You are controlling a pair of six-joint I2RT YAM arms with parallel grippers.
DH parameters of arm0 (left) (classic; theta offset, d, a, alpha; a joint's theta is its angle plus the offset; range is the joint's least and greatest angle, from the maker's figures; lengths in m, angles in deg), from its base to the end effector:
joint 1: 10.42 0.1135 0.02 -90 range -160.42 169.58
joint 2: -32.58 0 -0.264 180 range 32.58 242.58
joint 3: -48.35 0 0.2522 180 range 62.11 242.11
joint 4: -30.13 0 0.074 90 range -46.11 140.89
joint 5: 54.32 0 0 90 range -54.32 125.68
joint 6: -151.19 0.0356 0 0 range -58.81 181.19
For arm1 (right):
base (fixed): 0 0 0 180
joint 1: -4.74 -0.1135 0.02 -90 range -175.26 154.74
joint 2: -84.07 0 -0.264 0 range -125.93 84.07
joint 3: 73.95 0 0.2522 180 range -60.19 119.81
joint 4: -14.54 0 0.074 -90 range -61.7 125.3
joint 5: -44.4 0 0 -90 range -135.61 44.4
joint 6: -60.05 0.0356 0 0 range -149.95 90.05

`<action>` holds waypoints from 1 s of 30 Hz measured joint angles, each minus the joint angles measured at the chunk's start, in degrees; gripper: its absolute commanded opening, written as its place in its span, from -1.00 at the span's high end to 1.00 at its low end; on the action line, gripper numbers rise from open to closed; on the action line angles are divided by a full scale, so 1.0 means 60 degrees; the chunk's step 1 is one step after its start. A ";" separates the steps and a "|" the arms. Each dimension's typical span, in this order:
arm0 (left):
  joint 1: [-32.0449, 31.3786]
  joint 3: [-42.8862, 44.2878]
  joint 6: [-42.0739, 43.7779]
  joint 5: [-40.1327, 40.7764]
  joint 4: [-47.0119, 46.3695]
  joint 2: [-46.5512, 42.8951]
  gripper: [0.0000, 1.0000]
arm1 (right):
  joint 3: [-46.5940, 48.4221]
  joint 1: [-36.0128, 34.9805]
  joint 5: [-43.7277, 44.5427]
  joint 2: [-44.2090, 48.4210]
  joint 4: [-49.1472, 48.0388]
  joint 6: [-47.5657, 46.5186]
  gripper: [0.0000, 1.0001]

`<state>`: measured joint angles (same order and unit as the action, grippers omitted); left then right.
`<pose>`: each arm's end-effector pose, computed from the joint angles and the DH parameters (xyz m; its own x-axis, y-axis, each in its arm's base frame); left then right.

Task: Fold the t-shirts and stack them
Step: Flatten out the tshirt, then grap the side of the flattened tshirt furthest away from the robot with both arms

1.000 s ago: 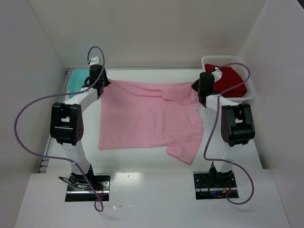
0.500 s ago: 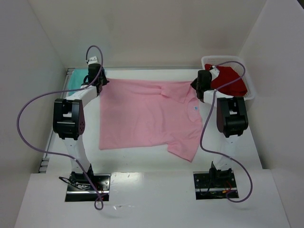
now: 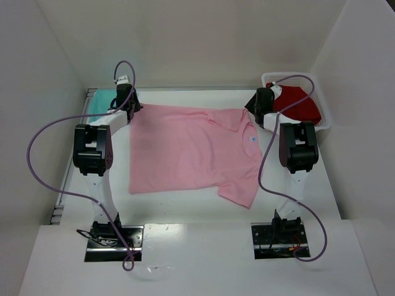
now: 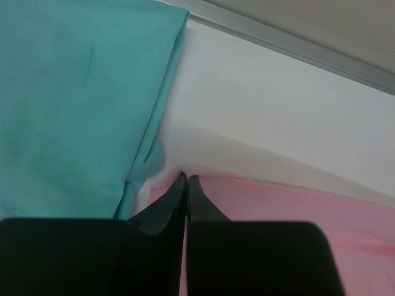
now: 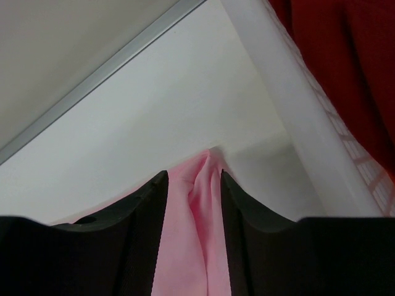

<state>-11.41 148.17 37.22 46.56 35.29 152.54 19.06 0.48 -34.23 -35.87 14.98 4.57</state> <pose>0.4872 -0.0017 0.2088 -0.3280 -0.3933 -0.8589 -0.3140 0.9029 -0.2936 0.4725 0.0282 0.1780 -0.3201 0.5333 -0.7831 0.3437 0.8356 0.4286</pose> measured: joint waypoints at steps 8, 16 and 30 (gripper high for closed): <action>0.0011 0.0229 0.0000 -0.0200 -0.0033 0.0127 1.00 | 0.0069 0.0015 -0.1392 0.0000 0.0310 -0.0277 0.11; 0.0011 0.0270 0.0007 -0.0317 -0.0069 0.0270 1.00 | 0.0036 0.0022 -0.2320 0.0000 0.0401 -0.0233 0.11; 0.0011 0.0288 0.0011 -0.0361 -0.0080 0.0302 1.00 | 0.0947 -0.0051 -0.2266 -0.0586 0.1599 -0.0273 0.00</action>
<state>-11.35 149.90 37.29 44.39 34.81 154.35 24.74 0.18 -47.82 -39.39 24.58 2.93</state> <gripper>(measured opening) 0.009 0.502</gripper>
